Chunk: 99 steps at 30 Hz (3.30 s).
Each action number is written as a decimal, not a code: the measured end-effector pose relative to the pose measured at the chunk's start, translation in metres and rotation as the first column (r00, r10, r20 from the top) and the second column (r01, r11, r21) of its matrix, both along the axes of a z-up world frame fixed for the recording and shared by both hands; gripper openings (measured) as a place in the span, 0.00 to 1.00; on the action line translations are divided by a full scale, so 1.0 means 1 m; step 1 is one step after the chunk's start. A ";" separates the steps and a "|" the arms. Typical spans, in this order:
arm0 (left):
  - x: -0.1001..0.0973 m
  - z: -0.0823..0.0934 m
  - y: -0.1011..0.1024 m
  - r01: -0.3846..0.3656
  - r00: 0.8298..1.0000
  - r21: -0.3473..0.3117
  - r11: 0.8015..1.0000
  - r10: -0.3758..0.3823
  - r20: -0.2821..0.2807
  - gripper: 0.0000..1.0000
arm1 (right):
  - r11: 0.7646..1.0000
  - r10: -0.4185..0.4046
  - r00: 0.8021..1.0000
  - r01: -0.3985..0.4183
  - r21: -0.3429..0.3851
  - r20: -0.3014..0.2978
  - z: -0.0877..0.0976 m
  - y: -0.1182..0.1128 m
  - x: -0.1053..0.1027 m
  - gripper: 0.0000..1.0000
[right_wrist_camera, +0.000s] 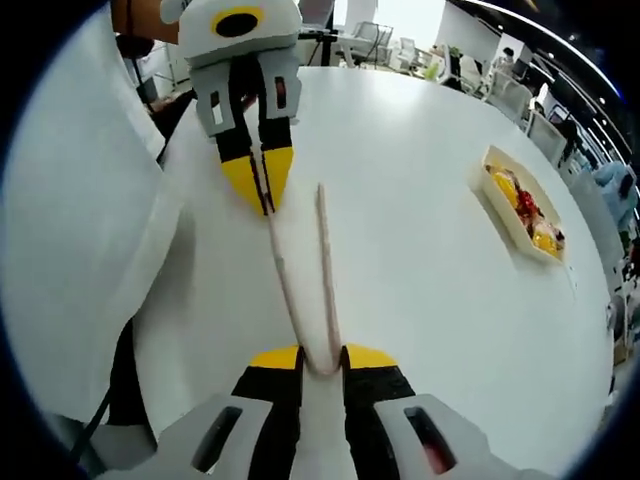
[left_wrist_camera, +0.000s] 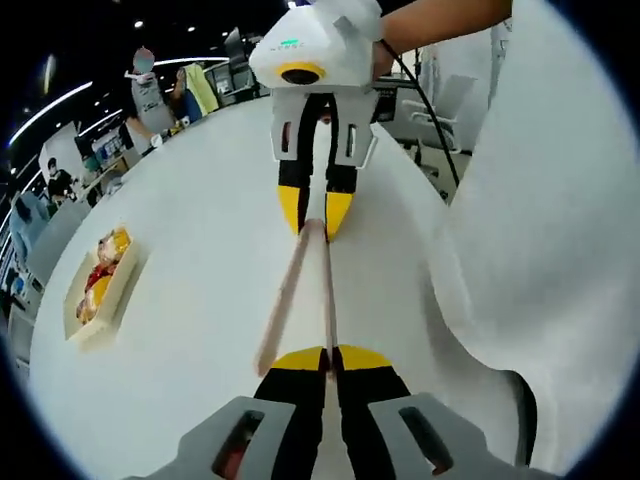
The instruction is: Place the target food into the container with the food tongs after gripping and lifting it, then release it inside without dropping or visibly crushing the food.
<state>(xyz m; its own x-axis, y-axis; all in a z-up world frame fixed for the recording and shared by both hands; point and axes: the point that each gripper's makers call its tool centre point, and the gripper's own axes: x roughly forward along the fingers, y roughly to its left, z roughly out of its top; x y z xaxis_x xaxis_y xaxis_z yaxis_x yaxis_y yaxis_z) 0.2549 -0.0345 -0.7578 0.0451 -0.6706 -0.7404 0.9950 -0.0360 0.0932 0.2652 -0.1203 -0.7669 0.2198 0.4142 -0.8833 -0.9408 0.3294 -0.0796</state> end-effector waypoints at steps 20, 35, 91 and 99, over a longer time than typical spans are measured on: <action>0.012 0.061 0.015 -0.240 0.968 -0.271 0.932 0.250 0.004 0.00 | 0.936 -0.301 0.952 0.283 0.209 0.061 0.045 -0.002 -0.002 0.27; 0.009 0.129 0.023 -0.482 0.874 -0.461 0.745 0.444 -0.196 0.00 | 0.740 -0.523 0.851 0.422 0.523 0.052 0.109 0.007 0.000 0.44; -0.002 0.164 0.058 -0.751 0.613 -0.516 0.412 0.725 -0.313 0.99 | 0.515 -0.697 0.717 0.516 0.685 -0.015 0.140 -0.047 -0.027 0.98; -0.014 0.158 0.044 -0.745 0.622 -0.503 0.438 0.729 -0.286 0.99 | 0.502 -0.695 0.718 0.497 0.707 -0.011 0.141 -0.060 -0.028 0.97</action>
<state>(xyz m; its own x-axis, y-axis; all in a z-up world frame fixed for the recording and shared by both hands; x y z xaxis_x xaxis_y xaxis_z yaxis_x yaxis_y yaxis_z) 0.2405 0.0095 -0.6002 0.7066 -0.6502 -0.2793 0.6230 0.7587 -0.1902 0.2376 -0.1801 -0.6261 0.7935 0.5090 -0.3336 -0.4734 0.8607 0.1872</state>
